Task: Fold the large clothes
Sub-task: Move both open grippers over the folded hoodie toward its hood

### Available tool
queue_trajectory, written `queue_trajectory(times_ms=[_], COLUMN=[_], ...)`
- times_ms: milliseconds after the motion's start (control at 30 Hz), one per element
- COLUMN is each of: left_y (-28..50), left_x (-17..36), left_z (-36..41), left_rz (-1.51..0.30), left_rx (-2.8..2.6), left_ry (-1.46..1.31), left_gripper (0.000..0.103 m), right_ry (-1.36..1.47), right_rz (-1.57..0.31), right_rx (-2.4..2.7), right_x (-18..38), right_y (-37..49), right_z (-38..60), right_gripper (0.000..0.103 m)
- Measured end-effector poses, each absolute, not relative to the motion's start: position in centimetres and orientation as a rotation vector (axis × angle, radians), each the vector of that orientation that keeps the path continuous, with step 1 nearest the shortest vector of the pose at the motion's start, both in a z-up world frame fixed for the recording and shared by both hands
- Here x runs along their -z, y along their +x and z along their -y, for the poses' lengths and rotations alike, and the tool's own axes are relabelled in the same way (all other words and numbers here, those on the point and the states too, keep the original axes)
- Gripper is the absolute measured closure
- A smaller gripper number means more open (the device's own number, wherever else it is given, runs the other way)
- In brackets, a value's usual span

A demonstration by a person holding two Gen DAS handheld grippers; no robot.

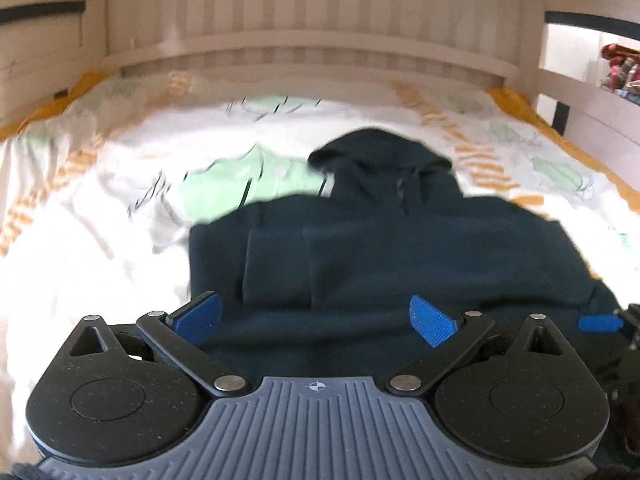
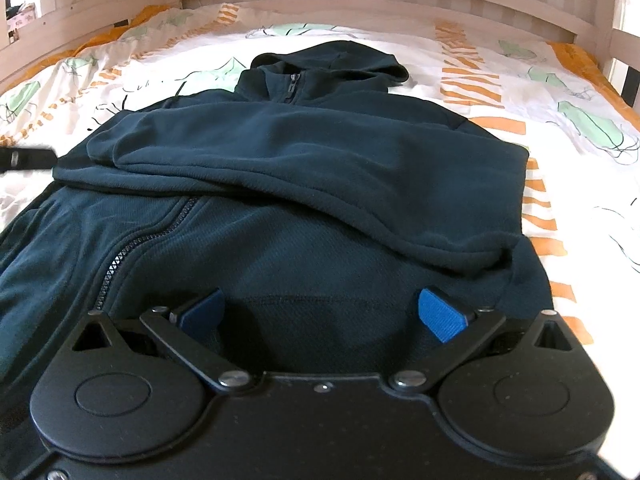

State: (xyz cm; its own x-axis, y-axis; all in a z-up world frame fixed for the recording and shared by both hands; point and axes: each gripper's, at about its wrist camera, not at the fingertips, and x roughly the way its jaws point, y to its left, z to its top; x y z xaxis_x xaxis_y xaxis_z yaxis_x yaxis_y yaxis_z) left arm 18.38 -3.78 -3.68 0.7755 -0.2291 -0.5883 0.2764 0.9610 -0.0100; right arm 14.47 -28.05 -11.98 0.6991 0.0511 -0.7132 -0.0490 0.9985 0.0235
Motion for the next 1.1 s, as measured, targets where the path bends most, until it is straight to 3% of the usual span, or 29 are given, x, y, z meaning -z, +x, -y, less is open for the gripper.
queue_trajectory(times_ms=[467, 1100], left_y=[24.9, 33.5], left_x=[2.3, 6.1], left_z=[6.8, 10.1], left_rz=[-0.566, -0.654], left_rx=[0.269, 0.216], left_ry=[0.050, 0.061], left_gripper=[0.002, 0.002], right_ry=[0.174, 0.238], right_rz=[-0.647, -0.672], right_rx=[0.003, 0.081], right_x=[7.5, 7.5], right_y=[14.8, 24.0], right_z=[30.5, 34.2], right_gripper=[0.002, 0.010])
